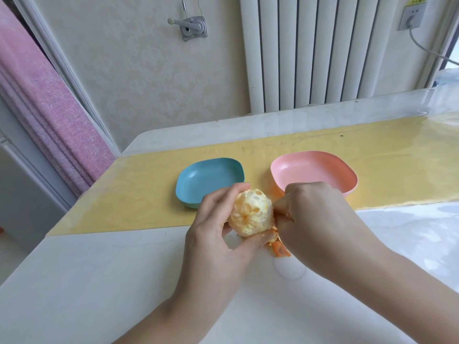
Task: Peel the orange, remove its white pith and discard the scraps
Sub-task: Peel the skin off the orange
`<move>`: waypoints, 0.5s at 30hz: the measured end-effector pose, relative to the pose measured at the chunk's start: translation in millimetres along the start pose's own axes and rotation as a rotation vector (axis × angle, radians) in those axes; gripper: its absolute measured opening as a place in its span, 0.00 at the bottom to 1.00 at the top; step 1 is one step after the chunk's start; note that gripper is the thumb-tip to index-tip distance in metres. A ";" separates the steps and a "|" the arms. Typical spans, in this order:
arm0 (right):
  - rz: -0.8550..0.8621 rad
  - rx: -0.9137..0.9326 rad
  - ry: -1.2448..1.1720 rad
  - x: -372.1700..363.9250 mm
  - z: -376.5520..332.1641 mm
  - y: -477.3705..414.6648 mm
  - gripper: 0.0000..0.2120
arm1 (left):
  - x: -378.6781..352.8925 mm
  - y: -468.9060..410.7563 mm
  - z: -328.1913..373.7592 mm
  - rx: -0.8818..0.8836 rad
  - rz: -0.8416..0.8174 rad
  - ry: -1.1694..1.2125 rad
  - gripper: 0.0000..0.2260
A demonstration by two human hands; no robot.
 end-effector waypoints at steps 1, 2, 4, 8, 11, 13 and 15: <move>-0.007 -0.004 -0.002 -0.2 -0.1 0.5 0.07 | -0.6 1.0 -0.3 -0.007 -0.003 -0.017 0.29; -0.013 -0.007 -0.012 -0.6 0.2 1.1 0.07 | -1.0 1.7 -1.1 -0.012 -0.008 -0.036 0.30; -0.032 -0.005 -0.067 -2.9 0.5 3.8 0.07 | 4.3 -1.0 -2.1 -0.027 0.008 -0.087 0.30; 0.020 0.038 -0.194 2.8 -4.9 9.5 0.10 | 40.4 -20.5 -18.1 0.123 0.153 0.019 0.27; 0.130 0.051 -0.175 10.9 -1.7 6.3 0.16 | 38.4 -24.1 -31.9 0.318 0.124 0.319 0.24; 0.169 0.048 -0.175 11.2 2.6 2.7 0.21 | 24.1 -18.4 -40.0 0.449 0.098 0.558 0.19; 0.190 0.036 -0.163 8.1 8.4 -0.1 0.22 | 13.8 -12.0 -47.4 0.580 0.102 0.731 0.17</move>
Point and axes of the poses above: each hand's wrist, its own y-axis away from the middle knuckle, its own x-axis out of the back of the hand, z = x × y, the point moved 9 cm from there along -y, towards the middle knuckle, and after that the axes turned 10 degrees about y, right-handed, at the moved point
